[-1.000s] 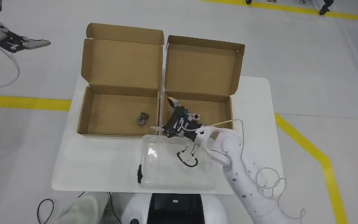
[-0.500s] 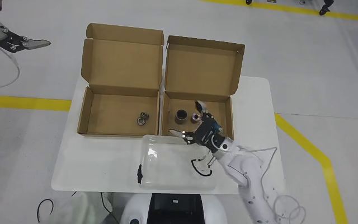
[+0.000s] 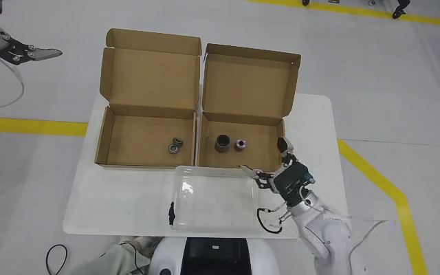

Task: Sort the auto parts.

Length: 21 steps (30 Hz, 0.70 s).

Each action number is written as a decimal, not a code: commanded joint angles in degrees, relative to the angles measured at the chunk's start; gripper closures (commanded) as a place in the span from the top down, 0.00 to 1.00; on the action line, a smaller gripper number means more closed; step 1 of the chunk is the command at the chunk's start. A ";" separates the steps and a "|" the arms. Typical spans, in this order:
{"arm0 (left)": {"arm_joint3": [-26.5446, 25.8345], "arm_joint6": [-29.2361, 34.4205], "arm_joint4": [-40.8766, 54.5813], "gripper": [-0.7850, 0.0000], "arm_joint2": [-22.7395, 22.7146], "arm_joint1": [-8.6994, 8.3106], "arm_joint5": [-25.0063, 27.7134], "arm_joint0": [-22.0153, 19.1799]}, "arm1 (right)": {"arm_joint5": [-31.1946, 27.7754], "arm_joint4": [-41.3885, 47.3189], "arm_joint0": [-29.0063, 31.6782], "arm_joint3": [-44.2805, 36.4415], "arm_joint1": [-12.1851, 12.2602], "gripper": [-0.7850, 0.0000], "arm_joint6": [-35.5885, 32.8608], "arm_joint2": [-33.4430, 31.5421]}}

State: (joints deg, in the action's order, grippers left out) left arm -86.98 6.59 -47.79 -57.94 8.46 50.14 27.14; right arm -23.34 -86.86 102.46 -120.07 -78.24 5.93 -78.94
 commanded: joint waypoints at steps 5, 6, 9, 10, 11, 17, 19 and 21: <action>0.00 0.00 0.00 1.00 0.00 0.00 0.00 0.00 | 1.41 0.75 5.01 -2.54 0.53 1.00 2.08 -2.57; 0.00 0.00 0.00 1.00 0.00 0.00 0.00 0.00 | 1.71 0.77 5.71 -3.02 0.58 1.00 1.97 -2.48; 0.00 0.00 0.00 1.00 0.00 0.00 0.00 0.00 | 3.82 0.57 7.68 -4.65 0.69 1.00 1.84 -2.57; 0.00 0.00 0.00 1.00 0.00 0.00 0.00 0.00 | 4.34 0.41 8.43 -5.22 0.73 1.00 1.85 -2.61; 0.00 0.00 0.00 1.00 0.00 0.00 0.00 0.00 | 5.09 0.28 9.23 -5.76 0.77 1.00 1.96 -2.74; 0.00 0.00 0.00 1.00 0.00 0.00 0.00 0.00 | 8.11 0.97 14.44 -7.73 1.08 1.00 5.41 -4.70; 0.00 0.00 0.00 1.00 0.00 0.00 0.00 0.00 | 8.88 1.35 16.27 -8.27 1.17 1.00 6.77 -5.36; 0.00 0.00 0.00 1.00 0.00 0.00 0.00 0.00 | 9.56 1.51 17.93 -8.79 1.27 1.00 7.90 -6.08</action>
State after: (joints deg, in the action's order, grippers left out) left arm -86.98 6.59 -47.79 -57.94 8.46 50.14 27.14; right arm -13.99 -85.36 119.66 -128.64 -77.02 13.39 -84.74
